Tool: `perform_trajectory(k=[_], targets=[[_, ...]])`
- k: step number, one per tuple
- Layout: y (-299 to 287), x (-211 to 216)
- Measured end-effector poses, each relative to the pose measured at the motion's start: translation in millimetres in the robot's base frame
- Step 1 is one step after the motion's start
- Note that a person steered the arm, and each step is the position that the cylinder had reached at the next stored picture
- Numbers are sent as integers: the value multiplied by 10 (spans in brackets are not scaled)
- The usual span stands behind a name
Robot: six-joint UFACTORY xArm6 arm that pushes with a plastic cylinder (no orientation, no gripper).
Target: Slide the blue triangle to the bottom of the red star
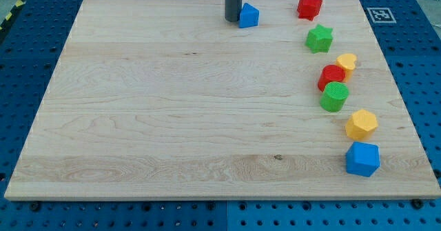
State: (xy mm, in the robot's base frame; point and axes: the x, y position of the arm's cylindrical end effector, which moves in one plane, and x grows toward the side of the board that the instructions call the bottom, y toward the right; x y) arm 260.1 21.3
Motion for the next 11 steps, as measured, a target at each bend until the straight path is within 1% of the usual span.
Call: perform_trajectory(k=[2,3,5,7,9,11], targets=[[235,0],[493,0],[1209,0],[1230,6],[1230,150],[1175,160]])
